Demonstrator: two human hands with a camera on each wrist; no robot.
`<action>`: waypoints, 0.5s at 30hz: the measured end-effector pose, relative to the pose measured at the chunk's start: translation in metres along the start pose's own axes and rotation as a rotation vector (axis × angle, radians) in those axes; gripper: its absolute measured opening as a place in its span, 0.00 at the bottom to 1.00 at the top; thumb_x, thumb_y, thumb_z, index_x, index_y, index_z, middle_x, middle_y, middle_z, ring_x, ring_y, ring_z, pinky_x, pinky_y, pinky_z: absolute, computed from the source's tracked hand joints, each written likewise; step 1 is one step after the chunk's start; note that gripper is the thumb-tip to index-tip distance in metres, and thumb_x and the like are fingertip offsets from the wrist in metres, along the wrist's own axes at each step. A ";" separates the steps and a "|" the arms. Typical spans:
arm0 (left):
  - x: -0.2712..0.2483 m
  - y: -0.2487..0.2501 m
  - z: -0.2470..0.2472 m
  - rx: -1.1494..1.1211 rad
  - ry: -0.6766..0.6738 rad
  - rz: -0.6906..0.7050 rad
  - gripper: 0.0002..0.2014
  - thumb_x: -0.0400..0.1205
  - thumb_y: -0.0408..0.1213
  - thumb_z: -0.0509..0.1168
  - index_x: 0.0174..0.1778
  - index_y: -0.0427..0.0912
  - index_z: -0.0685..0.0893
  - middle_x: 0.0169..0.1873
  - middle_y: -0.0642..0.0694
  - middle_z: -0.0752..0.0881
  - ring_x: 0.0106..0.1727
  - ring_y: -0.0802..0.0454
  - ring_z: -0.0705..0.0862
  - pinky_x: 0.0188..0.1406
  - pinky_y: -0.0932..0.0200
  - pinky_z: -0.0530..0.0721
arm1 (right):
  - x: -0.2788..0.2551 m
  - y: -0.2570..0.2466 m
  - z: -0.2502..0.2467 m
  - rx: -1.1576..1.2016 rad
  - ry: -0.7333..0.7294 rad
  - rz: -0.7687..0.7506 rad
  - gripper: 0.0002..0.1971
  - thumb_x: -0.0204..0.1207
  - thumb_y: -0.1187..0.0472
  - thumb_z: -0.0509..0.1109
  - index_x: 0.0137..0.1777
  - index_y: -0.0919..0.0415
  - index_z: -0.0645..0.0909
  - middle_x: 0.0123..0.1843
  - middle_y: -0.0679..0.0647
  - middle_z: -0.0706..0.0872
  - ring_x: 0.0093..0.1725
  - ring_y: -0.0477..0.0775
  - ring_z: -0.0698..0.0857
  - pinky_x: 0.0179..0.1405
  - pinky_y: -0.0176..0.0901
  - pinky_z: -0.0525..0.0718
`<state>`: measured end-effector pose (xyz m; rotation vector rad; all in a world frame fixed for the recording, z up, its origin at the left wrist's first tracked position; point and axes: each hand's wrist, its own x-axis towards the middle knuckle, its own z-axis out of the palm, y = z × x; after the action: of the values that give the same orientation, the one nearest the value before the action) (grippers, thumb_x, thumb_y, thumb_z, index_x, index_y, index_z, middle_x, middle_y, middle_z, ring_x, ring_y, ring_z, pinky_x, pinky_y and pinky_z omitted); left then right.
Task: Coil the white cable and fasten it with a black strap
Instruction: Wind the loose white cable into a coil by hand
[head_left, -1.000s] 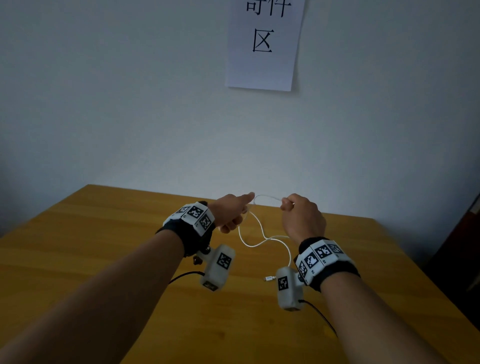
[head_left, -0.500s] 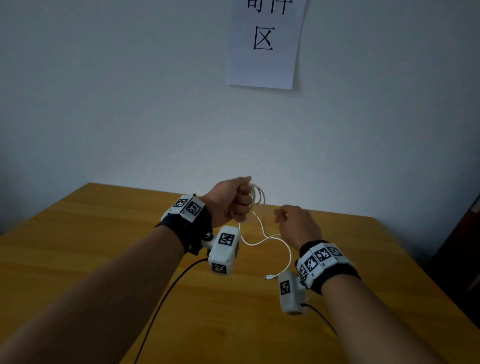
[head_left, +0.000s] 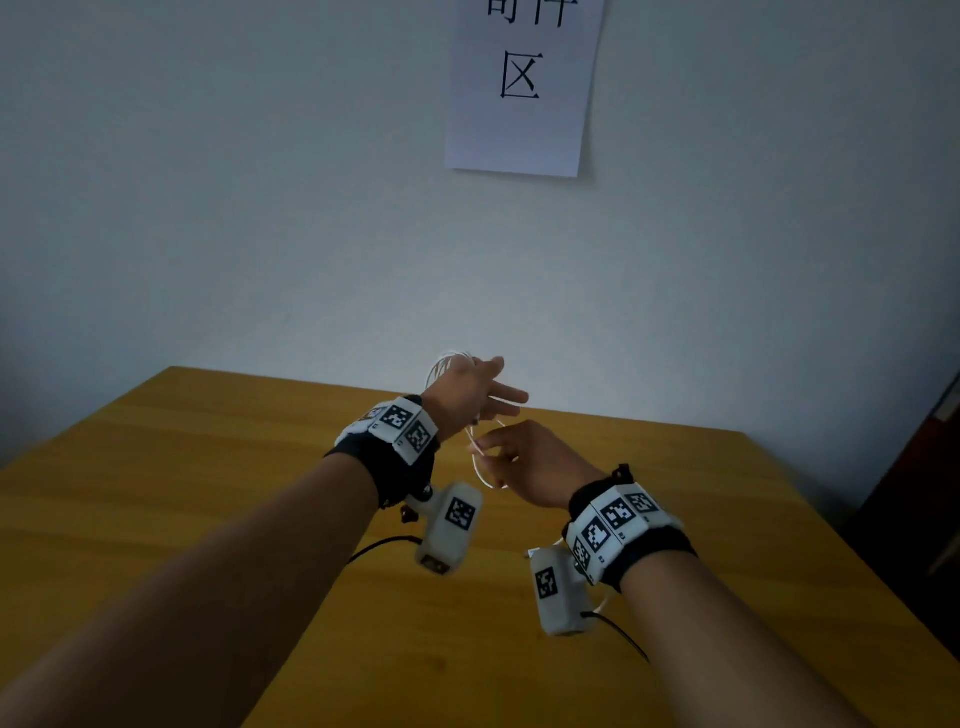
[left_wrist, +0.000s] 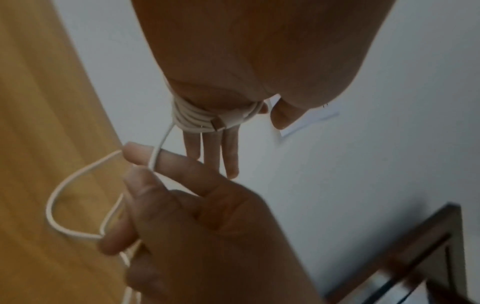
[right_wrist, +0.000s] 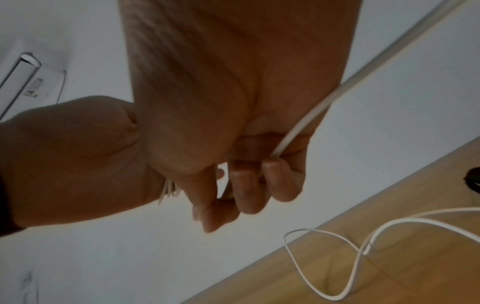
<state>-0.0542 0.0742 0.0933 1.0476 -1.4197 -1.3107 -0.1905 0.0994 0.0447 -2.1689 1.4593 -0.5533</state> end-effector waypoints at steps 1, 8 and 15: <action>0.003 -0.004 0.000 0.087 0.024 0.001 0.15 0.88 0.41 0.54 0.46 0.31 0.73 0.50 0.31 0.90 0.47 0.36 0.89 0.56 0.41 0.84 | 0.000 -0.002 0.000 0.007 -0.010 -0.006 0.11 0.86 0.55 0.67 0.60 0.52 0.90 0.40 0.52 0.94 0.38 0.44 0.89 0.45 0.41 0.83; 0.003 -0.033 -0.014 1.059 0.051 -0.010 0.28 0.81 0.60 0.46 0.58 0.38 0.71 0.49 0.38 0.84 0.43 0.40 0.81 0.46 0.46 0.79 | -0.002 -0.012 -0.010 -0.038 -0.057 0.007 0.11 0.82 0.59 0.73 0.38 0.54 0.91 0.33 0.47 0.92 0.32 0.34 0.86 0.39 0.34 0.78; -0.001 -0.048 -0.035 1.256 -0.028 0.029 0.38 0.81 0.62 0.39 0.38 0.38 0.88 0.26 0.45 0.90 0.31 0.50 0.88 0.48 0.53 0.84 | -0.011 -0.008 -0.026 0.060 0.047 0.046 0.06 0.75 0.51 0.79 0.44 0.52 0.94 0.36 0.46 0.92 0.42 0.45 0.92 0.49 0.44 0.90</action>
<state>-0.0200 0.0633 0.0460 1.7434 -2.3087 -0.2665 -0.2027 0.1080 0.0696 -2.0845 1.4939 -0.6282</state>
